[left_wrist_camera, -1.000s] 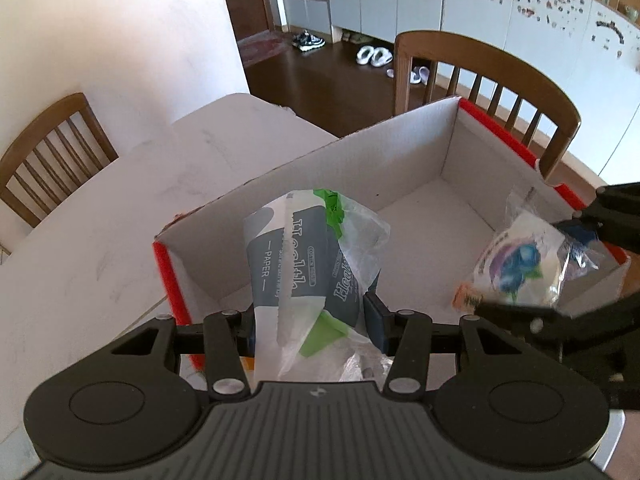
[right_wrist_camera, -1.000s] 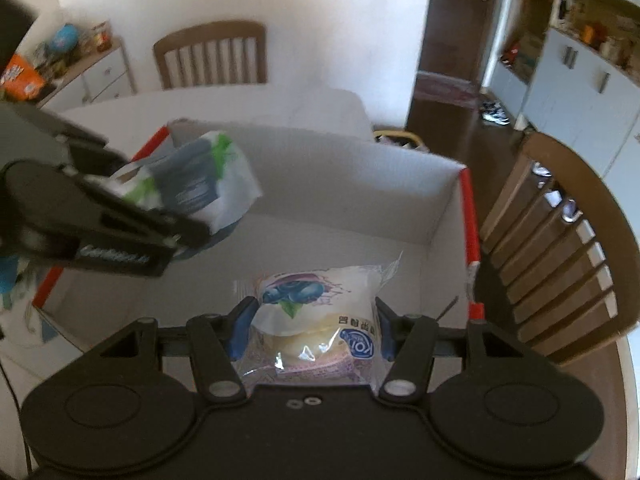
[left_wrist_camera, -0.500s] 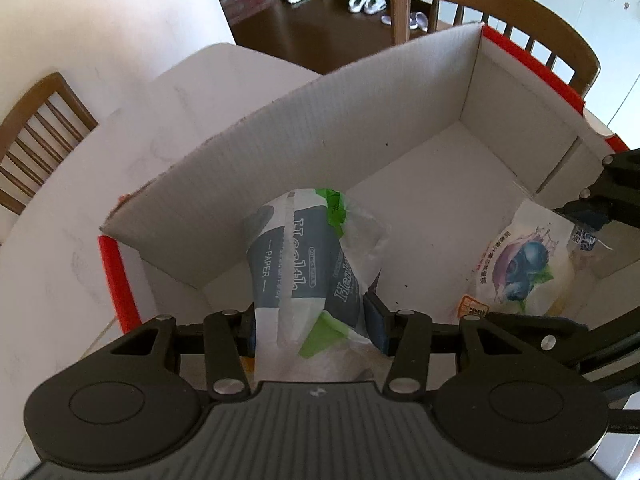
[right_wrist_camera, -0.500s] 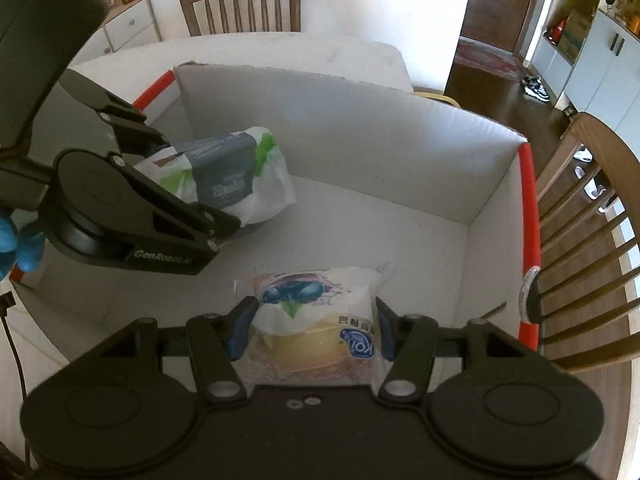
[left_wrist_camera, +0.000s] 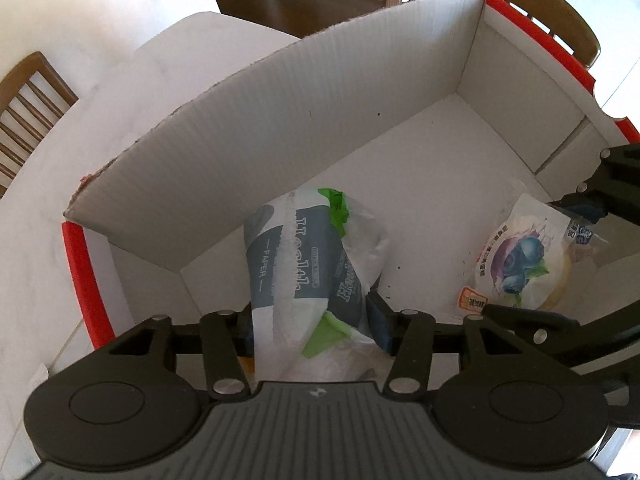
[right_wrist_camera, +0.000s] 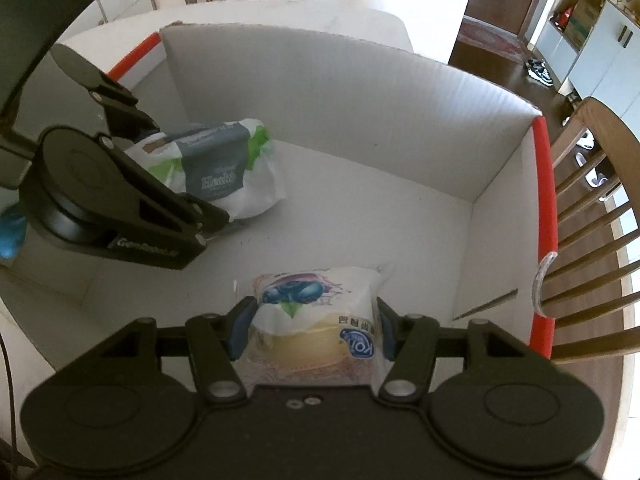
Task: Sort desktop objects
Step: 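Open both tools to drop the paper bag and bun into the box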
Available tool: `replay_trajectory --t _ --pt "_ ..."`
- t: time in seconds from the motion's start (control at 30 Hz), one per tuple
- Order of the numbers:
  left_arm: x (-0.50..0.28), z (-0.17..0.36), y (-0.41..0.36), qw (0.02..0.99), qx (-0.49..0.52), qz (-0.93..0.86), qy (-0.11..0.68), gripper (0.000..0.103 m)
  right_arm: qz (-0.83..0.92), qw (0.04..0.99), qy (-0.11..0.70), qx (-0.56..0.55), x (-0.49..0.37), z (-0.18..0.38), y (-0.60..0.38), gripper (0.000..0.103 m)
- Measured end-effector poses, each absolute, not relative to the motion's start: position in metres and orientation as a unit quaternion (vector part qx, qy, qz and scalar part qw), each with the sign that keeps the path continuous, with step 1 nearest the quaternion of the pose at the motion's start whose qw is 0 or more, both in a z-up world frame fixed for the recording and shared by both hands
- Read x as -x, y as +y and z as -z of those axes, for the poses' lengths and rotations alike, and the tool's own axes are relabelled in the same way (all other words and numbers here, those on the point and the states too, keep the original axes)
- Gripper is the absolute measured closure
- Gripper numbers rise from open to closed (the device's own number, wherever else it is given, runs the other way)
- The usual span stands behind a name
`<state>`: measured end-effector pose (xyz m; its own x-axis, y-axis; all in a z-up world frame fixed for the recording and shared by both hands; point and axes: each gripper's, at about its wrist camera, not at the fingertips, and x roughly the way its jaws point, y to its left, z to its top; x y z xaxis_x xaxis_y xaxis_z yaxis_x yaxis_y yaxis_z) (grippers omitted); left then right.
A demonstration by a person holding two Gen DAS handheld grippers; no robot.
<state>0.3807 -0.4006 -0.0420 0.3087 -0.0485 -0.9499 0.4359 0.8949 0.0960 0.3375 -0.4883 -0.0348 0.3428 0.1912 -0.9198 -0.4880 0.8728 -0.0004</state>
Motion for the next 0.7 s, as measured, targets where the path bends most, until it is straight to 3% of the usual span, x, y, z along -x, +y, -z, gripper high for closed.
replay_trajectory --t 0.1,0.17,0.37,0.7 --pt "-0.376 0.040 -0.399 0.790 -0.169 0.157 0.568 0.048 -0.211 0.810 0.528 0.143 -0.333 0.034 -0.490 0.036" --pt "-0.379 0.032 -0.400 0.787 -0.167 0.164 0.570 0.040 -0.209 0.809 0.530 0.144 -0.333 0.034 -0.490 0.028" --pt "-0.369 0.024 -0.401 0.787 -0.169 0.177 0.566 0.026 -0.215 0.810 0.523 0.156 -0.331 0.030 -0.491 0.024" --pt "-0.356 -0.012 -0.387 0.809 -0.137 0.173 0.545 0.025 -0.214 0.828 0.495 0.157 -0.321 0.008 -0.498 0.021"
